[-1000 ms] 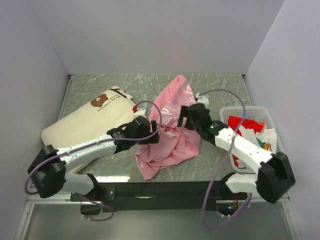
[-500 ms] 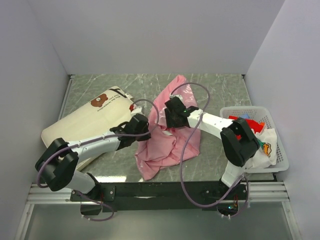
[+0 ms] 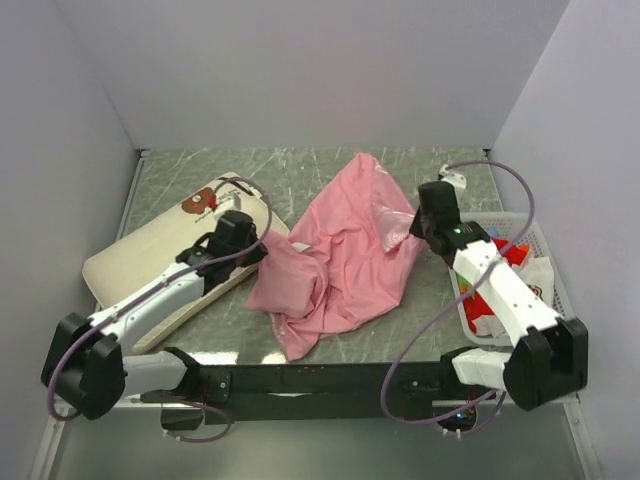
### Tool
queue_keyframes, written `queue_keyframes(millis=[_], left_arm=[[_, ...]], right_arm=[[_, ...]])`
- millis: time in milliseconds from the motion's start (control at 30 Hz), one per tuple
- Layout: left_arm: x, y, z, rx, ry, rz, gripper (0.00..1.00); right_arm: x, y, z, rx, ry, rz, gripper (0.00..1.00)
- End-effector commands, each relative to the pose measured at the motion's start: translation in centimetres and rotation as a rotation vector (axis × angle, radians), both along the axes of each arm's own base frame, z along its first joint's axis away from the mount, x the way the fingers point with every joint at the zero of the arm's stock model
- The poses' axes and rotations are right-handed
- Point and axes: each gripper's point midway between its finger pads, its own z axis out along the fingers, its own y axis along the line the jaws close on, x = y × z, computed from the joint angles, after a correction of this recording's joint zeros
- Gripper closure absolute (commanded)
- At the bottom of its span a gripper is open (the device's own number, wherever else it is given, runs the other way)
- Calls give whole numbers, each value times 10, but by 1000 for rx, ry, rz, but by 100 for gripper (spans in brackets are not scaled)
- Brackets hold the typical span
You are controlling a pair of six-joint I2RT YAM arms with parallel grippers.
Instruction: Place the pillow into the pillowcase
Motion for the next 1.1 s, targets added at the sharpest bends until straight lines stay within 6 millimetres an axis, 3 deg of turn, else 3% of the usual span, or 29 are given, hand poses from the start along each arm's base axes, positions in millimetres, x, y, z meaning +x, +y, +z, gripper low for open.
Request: queue_keyframes(millis=[0,233,333,467,533,667,700,833,933,967,1067], left_arm=[[6,20,37,-66,-61,81,99],[15,62,77,-70,-121,198,97],[18,72,81,-73,-124,208,96],[21,62,81,-91,-123,133,92],[25,55,81,-92,-124,89,95],[30,42,92,-132,-135,39,99],[30,36,96,-150,-145,5,99],[25,27,88,-127,-111,-79,95],[19,19,78,-125,-83,-151,94],[18,16,76,-126,-76,-166,93],[16,13,66,-100,-46,-181,99]], right_arm=[[-20,-15,-12,43,-4,-54,97],[-39,-24,-24,55,8,-72,96],[-41,-28,-26,50,11,-90,96],[-41,-36,-21,91,-12,-108,93],[-33,-29,-8,112,-39,-77,89],[-4,-14,14,168,-73,-30,95],[13,-12,23,183,-74,-26,100],[53,-9,43,175,-76,-35,100],[78,-24,52,139,-94,-94,100],[88,-29,65,140,-114,-111,100],[99,-44,58,150,-71,-143,100]])
